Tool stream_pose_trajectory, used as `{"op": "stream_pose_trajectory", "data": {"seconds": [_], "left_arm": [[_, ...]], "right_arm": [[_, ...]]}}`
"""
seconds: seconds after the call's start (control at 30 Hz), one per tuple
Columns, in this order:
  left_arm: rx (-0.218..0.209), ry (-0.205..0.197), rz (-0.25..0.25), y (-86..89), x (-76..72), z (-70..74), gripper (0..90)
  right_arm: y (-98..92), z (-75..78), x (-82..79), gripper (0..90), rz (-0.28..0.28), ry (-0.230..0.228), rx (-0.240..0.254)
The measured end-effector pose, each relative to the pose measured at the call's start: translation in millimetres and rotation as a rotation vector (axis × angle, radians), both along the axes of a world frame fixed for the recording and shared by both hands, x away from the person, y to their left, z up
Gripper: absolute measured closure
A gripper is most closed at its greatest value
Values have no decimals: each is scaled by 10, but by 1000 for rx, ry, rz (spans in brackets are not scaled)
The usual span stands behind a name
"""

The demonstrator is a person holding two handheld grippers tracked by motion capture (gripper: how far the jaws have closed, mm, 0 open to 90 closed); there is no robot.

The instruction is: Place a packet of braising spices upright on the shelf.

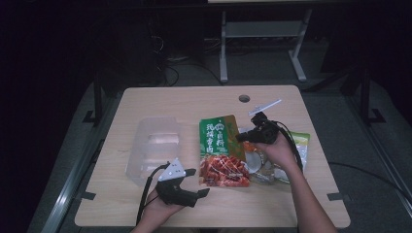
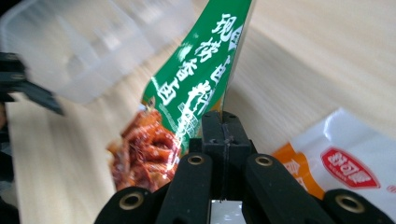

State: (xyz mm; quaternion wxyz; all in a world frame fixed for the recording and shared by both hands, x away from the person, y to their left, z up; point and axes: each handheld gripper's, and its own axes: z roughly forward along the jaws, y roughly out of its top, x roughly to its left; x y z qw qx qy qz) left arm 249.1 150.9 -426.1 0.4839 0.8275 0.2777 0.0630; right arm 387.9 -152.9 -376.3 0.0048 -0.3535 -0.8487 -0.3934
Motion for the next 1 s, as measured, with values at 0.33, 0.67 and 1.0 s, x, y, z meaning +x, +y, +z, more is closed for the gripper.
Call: {"op": "stream_pose_trajectory", "data": {"seconds": [0.33, 0.67, 1.0], "left_arm": [[-23, 40, 84, -183, 209, 7, 196], [-39, 175, 92, -360, 613, -169, 278], [-140, 244, 46, -381, 742, -166, 740]], "right_arm": [[-117, 341, -455, 900, 73, -184, 47], [-319, 274, -709, 900, 87, -237, 145], [-409, 180, -720, 900, 73, -219, 138]]}}
